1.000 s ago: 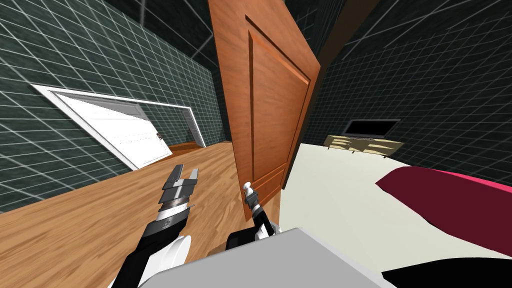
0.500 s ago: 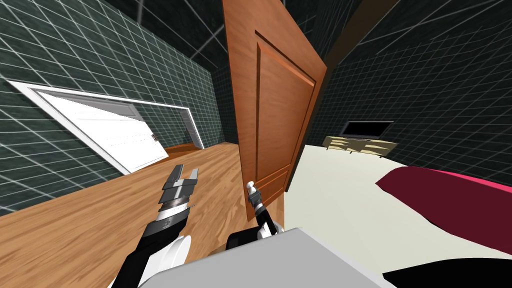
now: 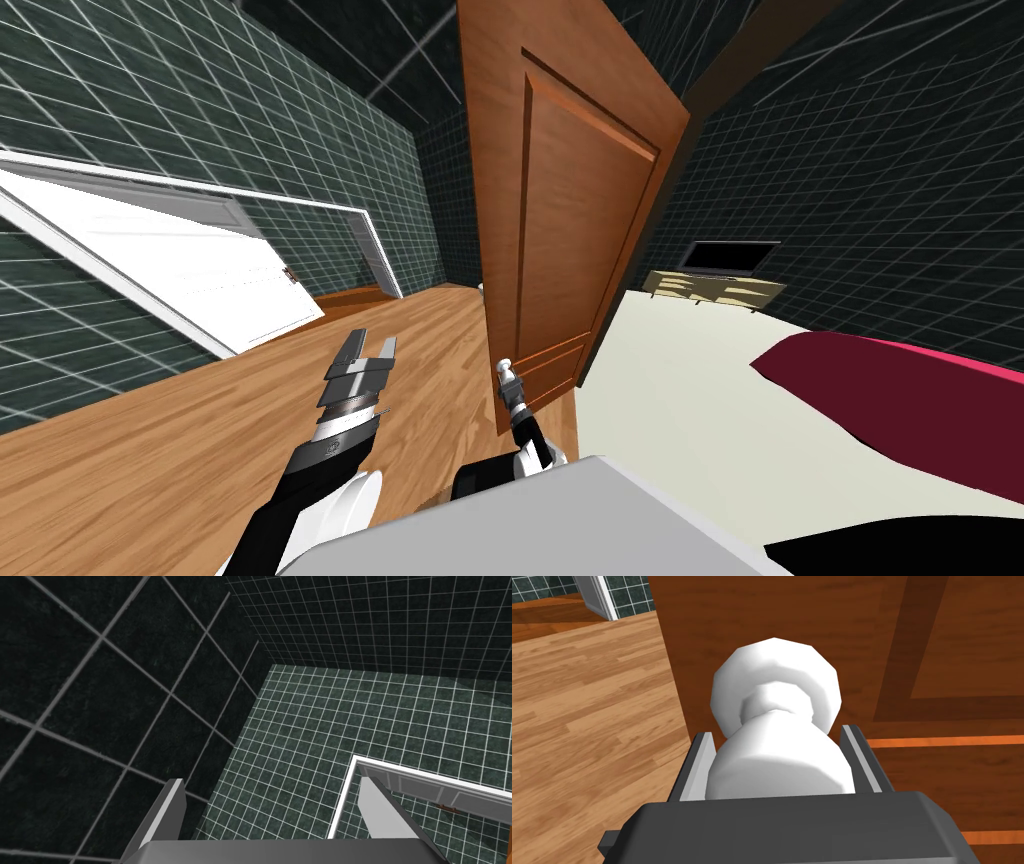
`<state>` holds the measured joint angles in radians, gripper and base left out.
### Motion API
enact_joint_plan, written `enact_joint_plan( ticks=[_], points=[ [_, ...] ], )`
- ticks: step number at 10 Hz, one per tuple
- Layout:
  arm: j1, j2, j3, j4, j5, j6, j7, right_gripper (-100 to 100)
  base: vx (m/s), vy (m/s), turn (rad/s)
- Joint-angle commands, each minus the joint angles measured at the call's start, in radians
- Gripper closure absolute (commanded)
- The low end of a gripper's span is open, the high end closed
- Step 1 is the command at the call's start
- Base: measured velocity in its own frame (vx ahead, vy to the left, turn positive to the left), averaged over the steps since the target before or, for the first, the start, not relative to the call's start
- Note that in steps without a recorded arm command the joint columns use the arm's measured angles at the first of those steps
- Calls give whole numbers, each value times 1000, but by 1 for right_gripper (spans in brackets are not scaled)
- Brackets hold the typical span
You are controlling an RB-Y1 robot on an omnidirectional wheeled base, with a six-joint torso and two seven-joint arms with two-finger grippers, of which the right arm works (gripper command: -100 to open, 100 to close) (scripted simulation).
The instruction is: Push the door open
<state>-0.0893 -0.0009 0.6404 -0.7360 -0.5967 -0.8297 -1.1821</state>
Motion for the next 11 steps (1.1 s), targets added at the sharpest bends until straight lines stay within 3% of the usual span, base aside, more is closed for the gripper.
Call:
enact_joint_plan(
  ticks=[1, 2, 5, 6, 8, 10, 11],
  points=[
    [0, 0, 0, 0, 0, 0, 0, 100, 58, 43, -11],
    [-2, -18, -21, 2, -10, -6, 6, 100, 91, 83, -34],
    [-3, -30, -51, 6, -23, -14, 15, 100, 170, 132, -59],
    [-3, -30, -51, 6, -23, -14, 15, 100, 128, 99, -36],
    [-4, -24, -84, 10, -38, -23, 24, 100, 158, 134, -70],
    [-4, -24, -84, 10, -38, -23, 24, 100, 108, 62, -24],
    [-5, -7, -106, 13, -49, -29, 30, 100, 108, 73, -59]
  ],
)
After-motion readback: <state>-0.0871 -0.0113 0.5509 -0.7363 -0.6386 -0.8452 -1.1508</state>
